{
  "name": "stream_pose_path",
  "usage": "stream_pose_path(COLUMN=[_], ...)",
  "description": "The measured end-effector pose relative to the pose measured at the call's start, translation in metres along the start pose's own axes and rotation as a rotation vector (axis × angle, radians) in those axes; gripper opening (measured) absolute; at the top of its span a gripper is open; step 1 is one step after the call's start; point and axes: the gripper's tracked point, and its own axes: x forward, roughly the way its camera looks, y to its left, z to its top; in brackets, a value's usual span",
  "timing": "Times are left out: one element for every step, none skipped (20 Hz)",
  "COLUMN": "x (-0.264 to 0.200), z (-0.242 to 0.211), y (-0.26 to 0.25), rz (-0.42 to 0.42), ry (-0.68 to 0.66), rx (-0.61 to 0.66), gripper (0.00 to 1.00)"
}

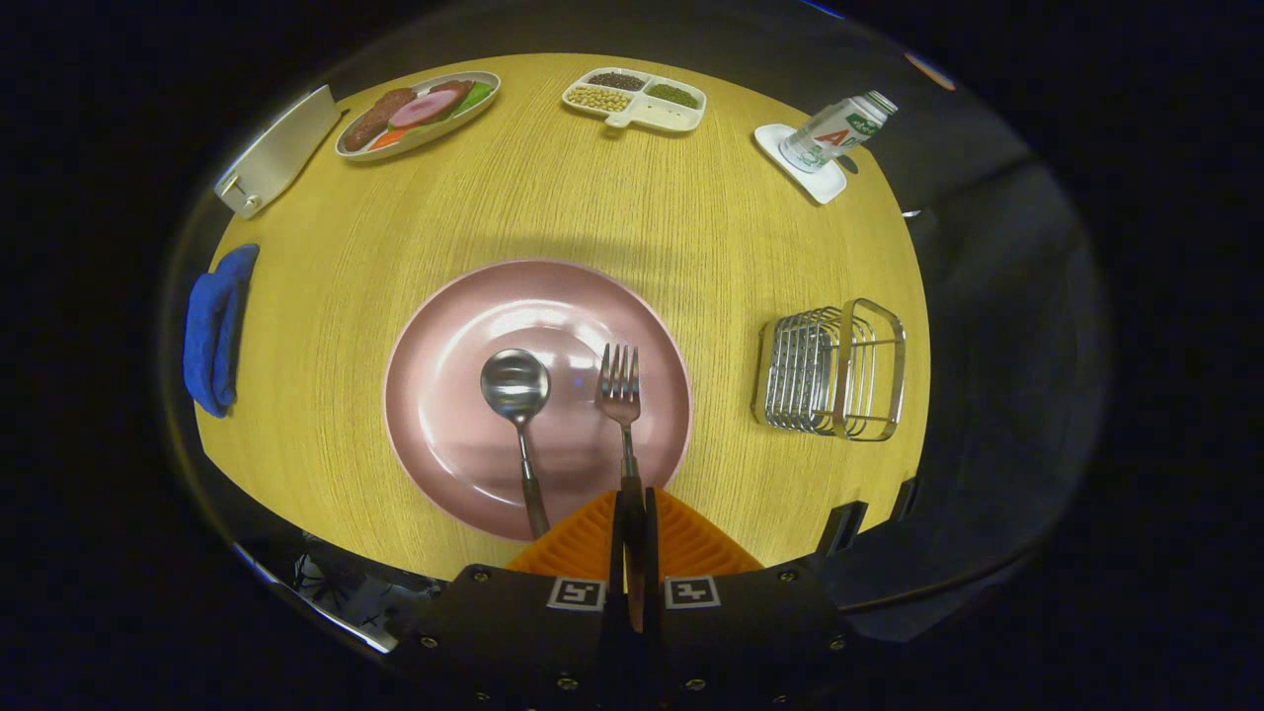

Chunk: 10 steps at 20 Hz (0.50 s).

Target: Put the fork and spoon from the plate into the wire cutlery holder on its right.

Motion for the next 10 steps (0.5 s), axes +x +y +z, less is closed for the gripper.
stream_pose_path(x=[-0.005,-0.008,-0.012,-0.015,-0.018,-0.02,-0.023,-0.024,-0.027,-0.029], z=[0.001,0.002,0.004,0.004,0.005,0.004,0.004,0.004,0.005,0.005], y=[-0.001,-0.002,-0.002,-0.002,-0.002,-0.003,-0.002,-0.002,-0.002,-0.002], rz=[-0.01,-0.015,-0.021,-0.027,-0.034,-0.039,-0.045,-0.048,-0.049,-0.052], ry=[-0.006,-0.012,-0.018,-0.022,-0.025,-0.025,-0.028,-0.031,-0.036,-0.04], rx=[0.002,0.002,-0.004,-0.009,-0.015,-0.019,-0.025,-0.027,-0.03,-0.032], gripper=[0.07,0.08,0.08,0.07,0.08,0.08,0.07,0.07,0.08,0.07])
